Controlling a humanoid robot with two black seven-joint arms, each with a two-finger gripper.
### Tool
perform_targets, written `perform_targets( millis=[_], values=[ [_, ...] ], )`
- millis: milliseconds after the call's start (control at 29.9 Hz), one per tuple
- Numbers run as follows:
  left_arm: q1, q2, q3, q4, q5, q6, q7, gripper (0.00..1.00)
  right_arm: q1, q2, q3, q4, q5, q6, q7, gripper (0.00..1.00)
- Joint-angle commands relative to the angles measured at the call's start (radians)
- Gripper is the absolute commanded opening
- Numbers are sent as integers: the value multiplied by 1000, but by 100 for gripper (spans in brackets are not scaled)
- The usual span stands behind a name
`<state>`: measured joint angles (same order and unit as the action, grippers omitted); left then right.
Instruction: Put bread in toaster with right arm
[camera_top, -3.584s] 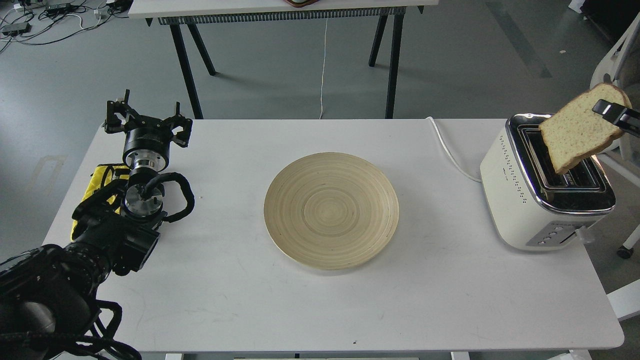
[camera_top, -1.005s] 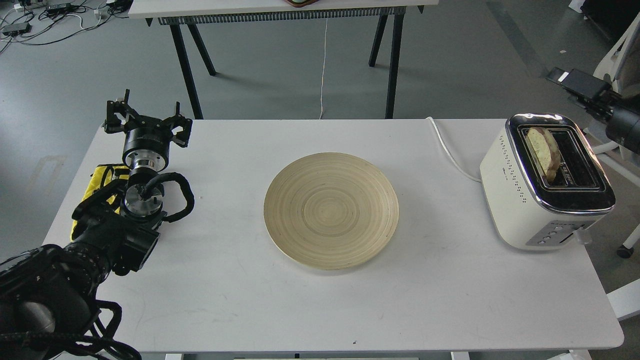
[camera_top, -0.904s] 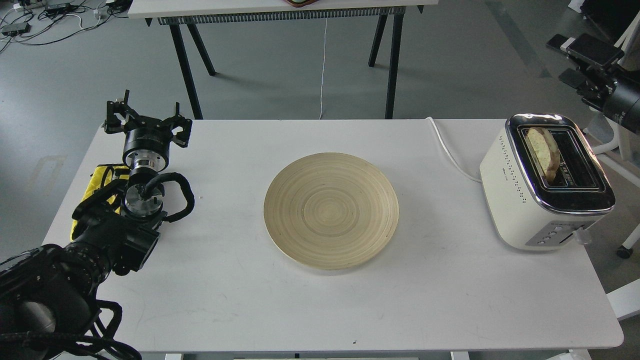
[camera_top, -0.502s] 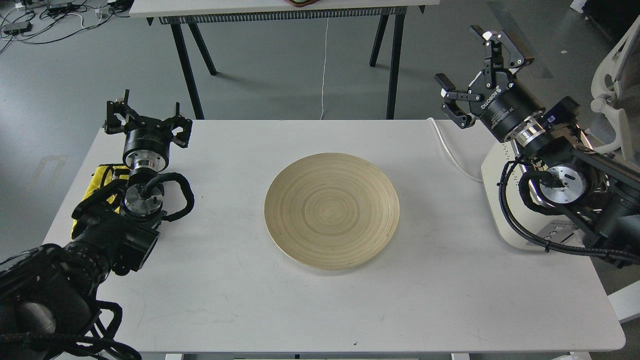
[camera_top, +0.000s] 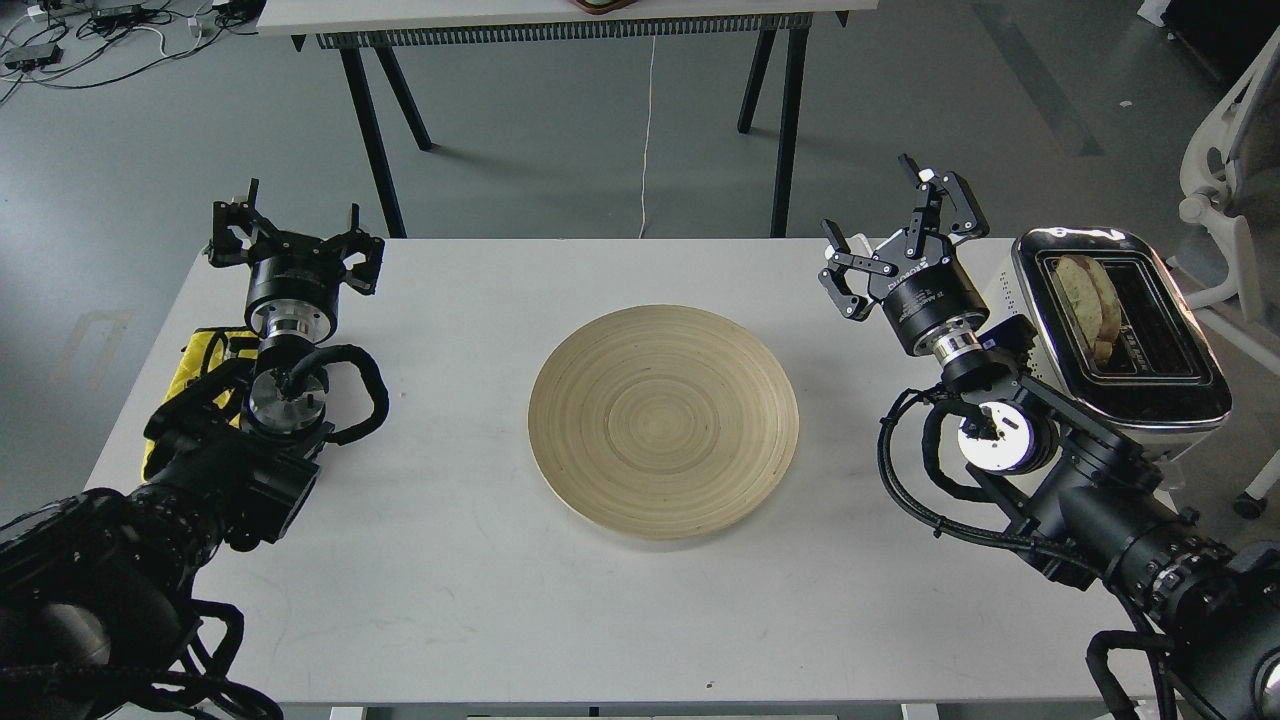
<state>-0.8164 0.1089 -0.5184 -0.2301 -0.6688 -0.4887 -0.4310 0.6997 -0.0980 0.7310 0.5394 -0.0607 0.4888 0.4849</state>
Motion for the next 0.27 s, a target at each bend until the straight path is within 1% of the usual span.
perform_targets(
  millis=[0,234],
  values=[
    [0,0,0,0,0,0,0,100,-14,18,33,-3,-1,0,0,98],
    [-1,-2,0,0,0,0,0,100,-34,24,34,7,-1,0,4,98]
  ],
)
